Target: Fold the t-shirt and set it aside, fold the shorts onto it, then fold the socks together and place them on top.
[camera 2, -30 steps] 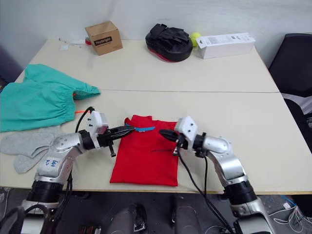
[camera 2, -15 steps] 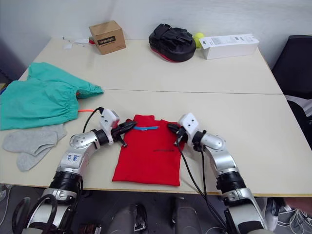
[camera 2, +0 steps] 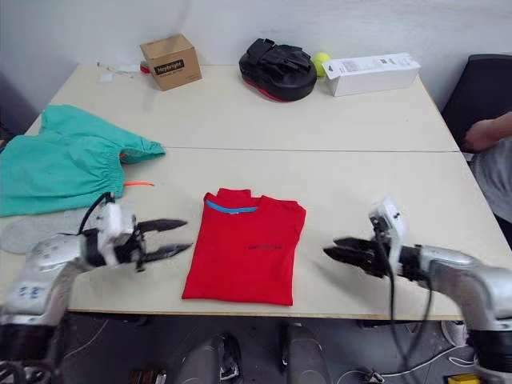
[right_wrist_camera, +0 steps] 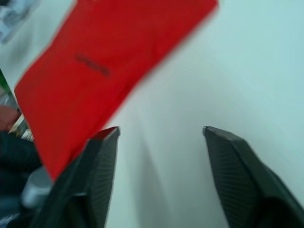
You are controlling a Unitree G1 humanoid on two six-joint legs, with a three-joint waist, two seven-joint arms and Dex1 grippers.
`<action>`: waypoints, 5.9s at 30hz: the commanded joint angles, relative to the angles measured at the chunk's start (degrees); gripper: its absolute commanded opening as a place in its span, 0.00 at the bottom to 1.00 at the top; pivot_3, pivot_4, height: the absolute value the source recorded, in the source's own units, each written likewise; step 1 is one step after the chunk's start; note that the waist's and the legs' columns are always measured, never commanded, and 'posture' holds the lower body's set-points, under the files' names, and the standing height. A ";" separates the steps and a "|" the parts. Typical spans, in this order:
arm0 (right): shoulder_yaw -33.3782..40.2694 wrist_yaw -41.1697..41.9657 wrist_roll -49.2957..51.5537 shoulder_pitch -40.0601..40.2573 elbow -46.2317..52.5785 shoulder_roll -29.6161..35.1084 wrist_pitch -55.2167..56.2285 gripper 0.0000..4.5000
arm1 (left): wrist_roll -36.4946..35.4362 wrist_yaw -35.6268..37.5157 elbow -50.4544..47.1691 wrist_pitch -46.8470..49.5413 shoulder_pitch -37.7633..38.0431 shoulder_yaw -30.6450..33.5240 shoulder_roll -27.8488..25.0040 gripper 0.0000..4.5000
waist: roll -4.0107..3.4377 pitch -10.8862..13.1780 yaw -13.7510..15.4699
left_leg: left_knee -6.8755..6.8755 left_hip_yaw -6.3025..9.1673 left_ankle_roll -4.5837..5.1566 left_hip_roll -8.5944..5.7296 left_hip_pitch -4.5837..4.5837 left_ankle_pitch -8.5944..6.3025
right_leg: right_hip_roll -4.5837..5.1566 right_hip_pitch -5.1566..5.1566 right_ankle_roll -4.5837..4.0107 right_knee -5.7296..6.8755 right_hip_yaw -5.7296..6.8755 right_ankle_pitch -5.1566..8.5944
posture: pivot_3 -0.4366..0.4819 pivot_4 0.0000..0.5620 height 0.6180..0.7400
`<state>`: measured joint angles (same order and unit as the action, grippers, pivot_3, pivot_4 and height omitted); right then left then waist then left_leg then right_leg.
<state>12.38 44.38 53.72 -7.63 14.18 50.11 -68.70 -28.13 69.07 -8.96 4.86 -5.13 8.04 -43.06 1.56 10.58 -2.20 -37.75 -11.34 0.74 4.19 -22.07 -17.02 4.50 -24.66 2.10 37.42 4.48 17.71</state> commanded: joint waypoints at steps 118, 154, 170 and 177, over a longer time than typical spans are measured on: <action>-7.34 13.08 -25.43 7.91 11.16 -17.97 73.89 0.99 | -0.13 -34.67 19.64 24.86 -1.53 20.07 -13.92 1.00 | 0.89 -0.20 -1.03 | 1.40 0.06 -1.67 0.52 0.89 0.42 | -0.88 0.11 -0.97 0.01 0.00 0.61 | 0.48 0.27 1.00; 10.30 4.75 -24.25 29.15 20.72 -12.44 66.84 1.00 | 3.30 2.78 15.89 3.31 -33.11 -10.60 12.27 0.01 | 1.17 -0.26 0.40 | 0.52 -0.23 -1.32 0.54 0.85 0.66 | -1.11 0.11 -0.70 0.59 -0.39 0.61 | 0.48 0.27 1.00; 4.08 4.37 -23.09 21.16 21.53 -13.31 65.96 1.00 | 15.83 -29.48 11.28 7.02 -10.90 8.62 1.60 0.62 | 1.13 -0.25 0.52 | 0.71 0.53 -1.44 0.56 0.97 0.81 | -1.40 0.13 -0.87 0.59 -0.59 0.52 | 0.48 0.27 1.00; 0.09 3.61 -24.05 15.96 19.71 -14.17 65.16 1.00 | 20.57 -30.72 26.75 1.51 -13.20 7.48 -2.05 0.99 | 1.11 -0.25 1.03 | 0.71 0.53 -1.23 0.40 0.90 0.62 | -1.10 0.16 -0.90 0.48 -0.35 0.52 | 0.48 0.27 1.00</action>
<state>13.08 48.18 29.52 9.07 33.73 36.12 -3.84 -9.17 37.37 14.78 9.37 -15.83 17.89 -45.10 2.67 10.33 -1.18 -37.05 -10.81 -0.43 4.56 -21.20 -16.44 3.47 -24.50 1.20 37.88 4.18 18.23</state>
